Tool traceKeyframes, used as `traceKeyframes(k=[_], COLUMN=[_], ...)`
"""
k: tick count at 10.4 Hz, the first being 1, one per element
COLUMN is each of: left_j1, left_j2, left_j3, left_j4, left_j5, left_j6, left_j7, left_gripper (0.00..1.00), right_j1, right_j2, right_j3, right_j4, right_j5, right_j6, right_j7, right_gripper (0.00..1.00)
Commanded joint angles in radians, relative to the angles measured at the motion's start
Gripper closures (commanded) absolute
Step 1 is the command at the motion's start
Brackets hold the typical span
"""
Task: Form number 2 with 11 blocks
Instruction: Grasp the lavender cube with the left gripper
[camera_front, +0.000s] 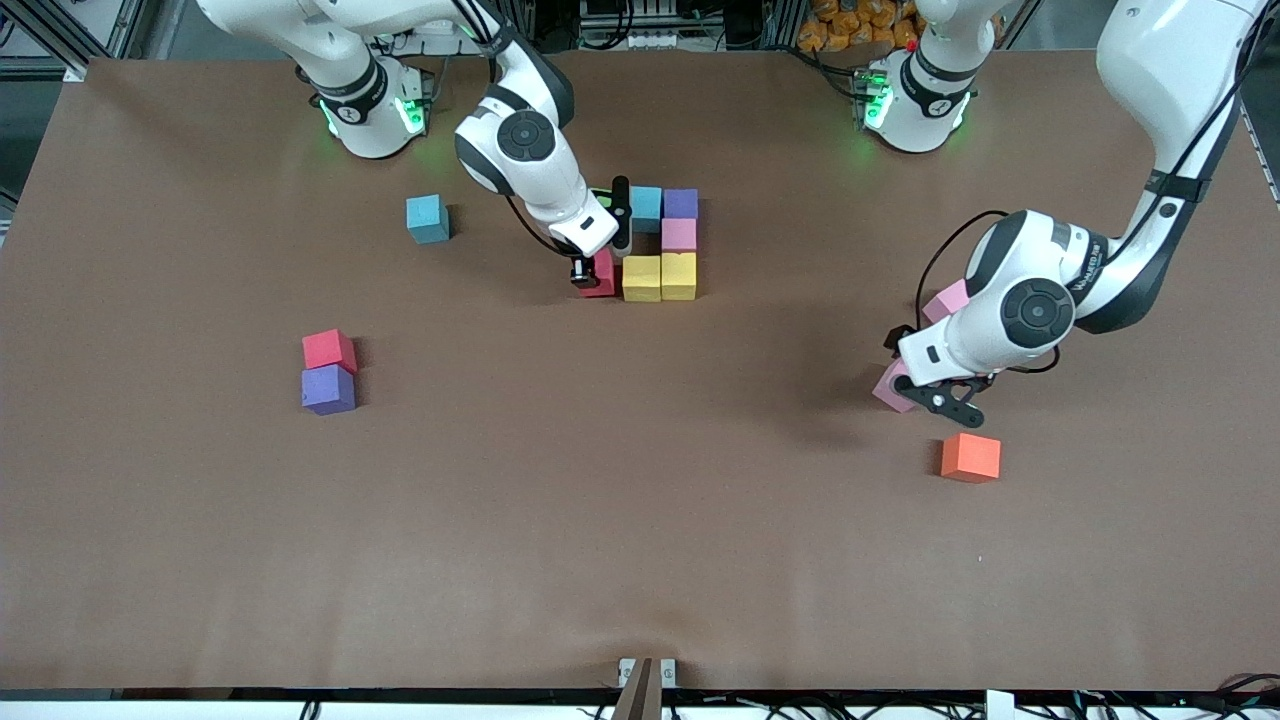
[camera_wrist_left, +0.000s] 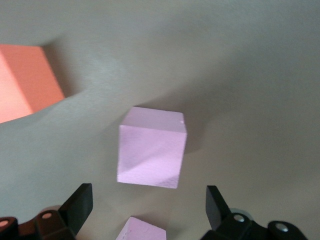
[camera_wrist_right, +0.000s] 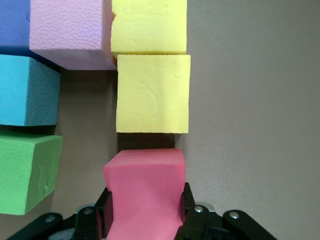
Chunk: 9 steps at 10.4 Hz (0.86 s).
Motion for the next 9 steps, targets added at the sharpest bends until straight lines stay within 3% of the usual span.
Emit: traceKeyframes(k=[1, 2, 9], left_j1=[0.078, 0.115, 0.097], left_j2=[-0.007, 0.006, 0.033], left_j3=[-0.053, -0.087, -0.078], left_j4=[-0.026, -0.028, -0.03], left_j5=[0.004, 0.004, 0.015], left_j6=[0.069, 0.074, 0.132], left_j7=[0.172, 0.192, 0.089], left_gripper=[0.0, 0.0, 0.0], right_j1=[0.004, 0.007, 0.017], right_j2=[0.022, 0.024, 0.048], right_j3=[-0.003, -0.003, -0.006], right_j4=[0.024, 0.027, 0.05], right_j5=[-0.003, -0.003, -0.001], right_j6=[0.007, 0.007, 0.007], right_j7=[0.011, 0.011, 0.014], right_gripper=[0.78, 0.78, 0.78])
